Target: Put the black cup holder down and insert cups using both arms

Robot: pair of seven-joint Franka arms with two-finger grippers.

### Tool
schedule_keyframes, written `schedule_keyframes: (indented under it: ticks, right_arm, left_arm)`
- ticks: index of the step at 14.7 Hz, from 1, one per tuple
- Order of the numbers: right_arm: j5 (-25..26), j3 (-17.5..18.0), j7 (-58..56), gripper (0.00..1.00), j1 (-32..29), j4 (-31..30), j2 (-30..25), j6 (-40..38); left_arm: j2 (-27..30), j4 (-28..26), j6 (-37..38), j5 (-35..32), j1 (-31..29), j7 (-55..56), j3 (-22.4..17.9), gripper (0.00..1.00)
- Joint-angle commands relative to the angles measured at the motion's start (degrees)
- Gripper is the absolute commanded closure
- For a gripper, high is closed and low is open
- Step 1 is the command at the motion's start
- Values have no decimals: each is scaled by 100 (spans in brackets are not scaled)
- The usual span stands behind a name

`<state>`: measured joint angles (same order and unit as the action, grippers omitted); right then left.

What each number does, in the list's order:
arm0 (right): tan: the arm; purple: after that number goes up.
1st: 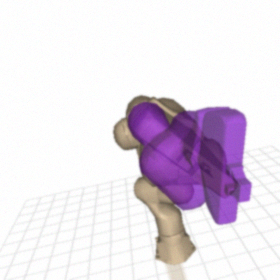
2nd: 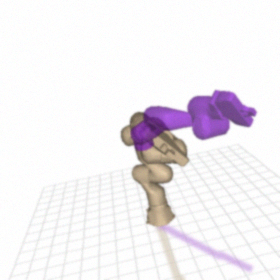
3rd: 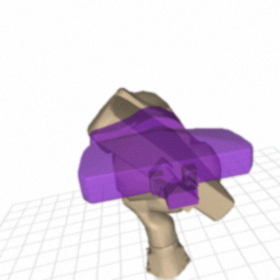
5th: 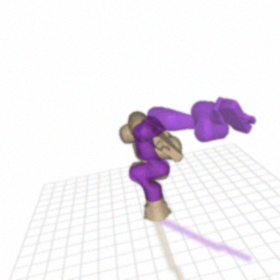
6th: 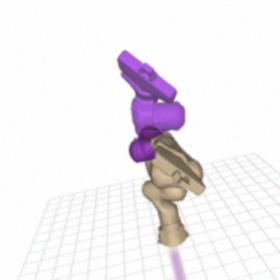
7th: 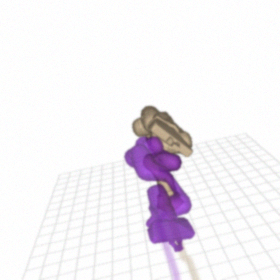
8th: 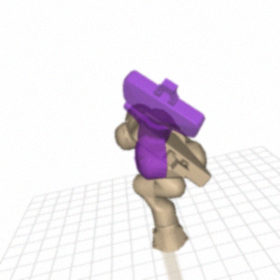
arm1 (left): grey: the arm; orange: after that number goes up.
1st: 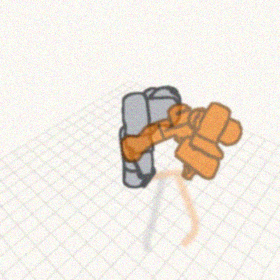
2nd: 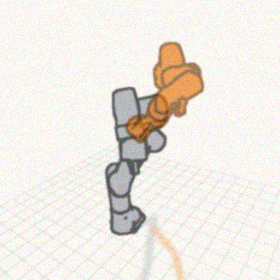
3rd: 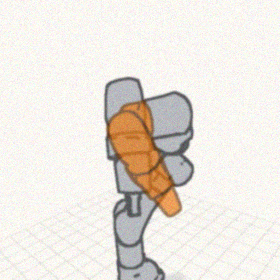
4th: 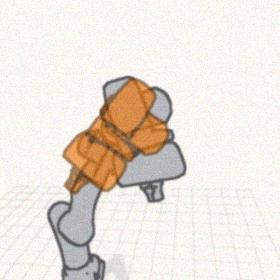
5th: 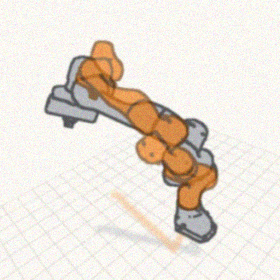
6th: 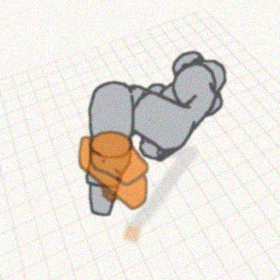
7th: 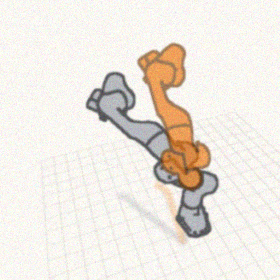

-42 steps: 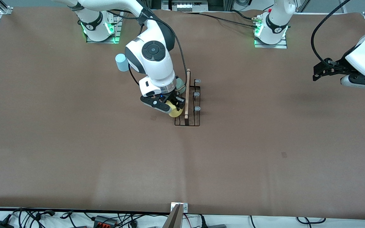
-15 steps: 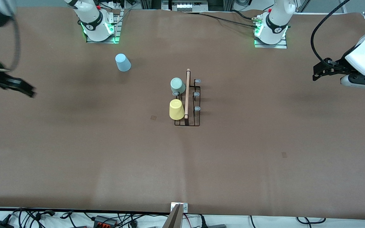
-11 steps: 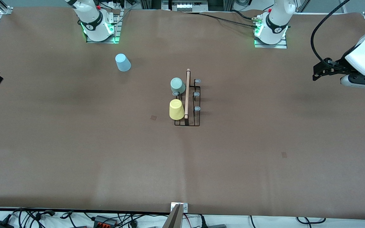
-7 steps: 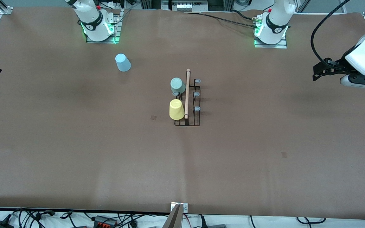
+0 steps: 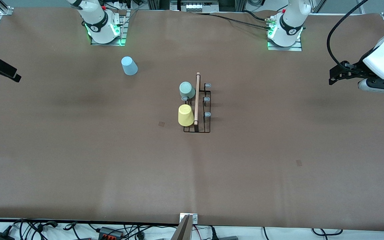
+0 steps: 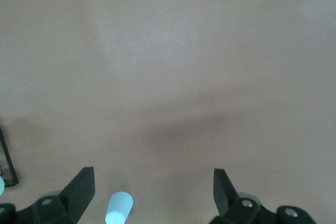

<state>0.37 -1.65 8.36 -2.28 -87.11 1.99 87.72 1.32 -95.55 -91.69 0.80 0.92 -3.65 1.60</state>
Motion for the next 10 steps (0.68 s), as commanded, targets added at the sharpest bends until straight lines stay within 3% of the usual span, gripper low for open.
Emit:
schedule_keyframes:
  ticks: [1, 10]
  right_arm:
    - [174, -73, -106, 0, 192, 677, 581, -412]
    - [174, -29, -871, 0, 131, 537, 407, -431]
  left_arm:
    - [9, 63, 81, 113, 22, -66, -28, 0]
    - [9, 63, 89, 122, 22, -84, -28, 0]
